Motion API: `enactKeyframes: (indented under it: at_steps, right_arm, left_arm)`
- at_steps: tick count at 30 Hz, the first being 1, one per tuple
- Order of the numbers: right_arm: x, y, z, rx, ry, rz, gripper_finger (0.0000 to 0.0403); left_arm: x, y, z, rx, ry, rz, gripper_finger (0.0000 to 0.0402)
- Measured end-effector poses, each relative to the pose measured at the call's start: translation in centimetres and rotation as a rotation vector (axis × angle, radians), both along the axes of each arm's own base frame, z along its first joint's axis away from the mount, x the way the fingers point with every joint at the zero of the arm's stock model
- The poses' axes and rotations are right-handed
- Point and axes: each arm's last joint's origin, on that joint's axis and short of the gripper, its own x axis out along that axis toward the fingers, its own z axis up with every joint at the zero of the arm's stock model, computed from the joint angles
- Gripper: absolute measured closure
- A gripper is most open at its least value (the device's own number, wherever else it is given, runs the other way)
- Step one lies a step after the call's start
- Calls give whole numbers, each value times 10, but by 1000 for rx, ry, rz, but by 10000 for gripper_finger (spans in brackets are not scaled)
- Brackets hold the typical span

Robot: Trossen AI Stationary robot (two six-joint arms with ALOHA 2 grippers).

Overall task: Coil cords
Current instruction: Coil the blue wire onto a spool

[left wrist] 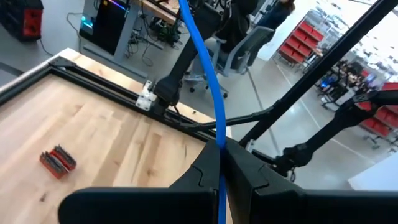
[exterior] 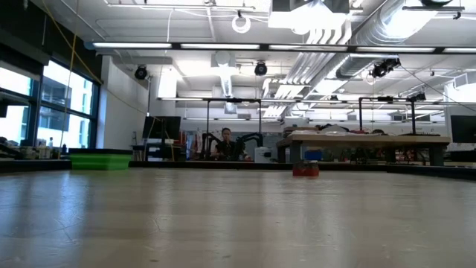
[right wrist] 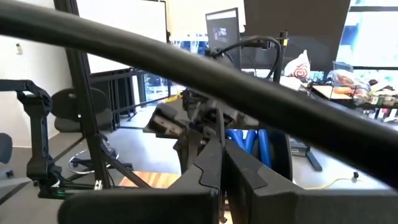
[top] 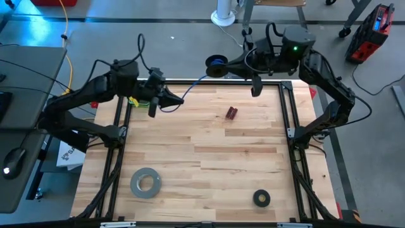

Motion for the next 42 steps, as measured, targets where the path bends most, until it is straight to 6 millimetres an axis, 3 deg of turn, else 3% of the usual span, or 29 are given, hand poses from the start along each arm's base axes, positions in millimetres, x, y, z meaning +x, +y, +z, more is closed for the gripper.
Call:
enactKeyframes:
  at_steps: [12,21,35,42]
  right_arm:
    - [-3,-2,4,-8,-33,-111,403]
    - [-9,-1,-7,25,99,-95,403]
    - [-4,16,-28,118,306,48,403]
    - [23,31,-45,149,390,142,403]
  left_arm:
    - [-27,-7,8,-134,10,-7,401]
    - [-38,-10,28,-151,-44,-16,401]
    - [-31,-7,64,-172,-41,-68,401]
    - [-12,-4,82,-153,-73,-129,401]
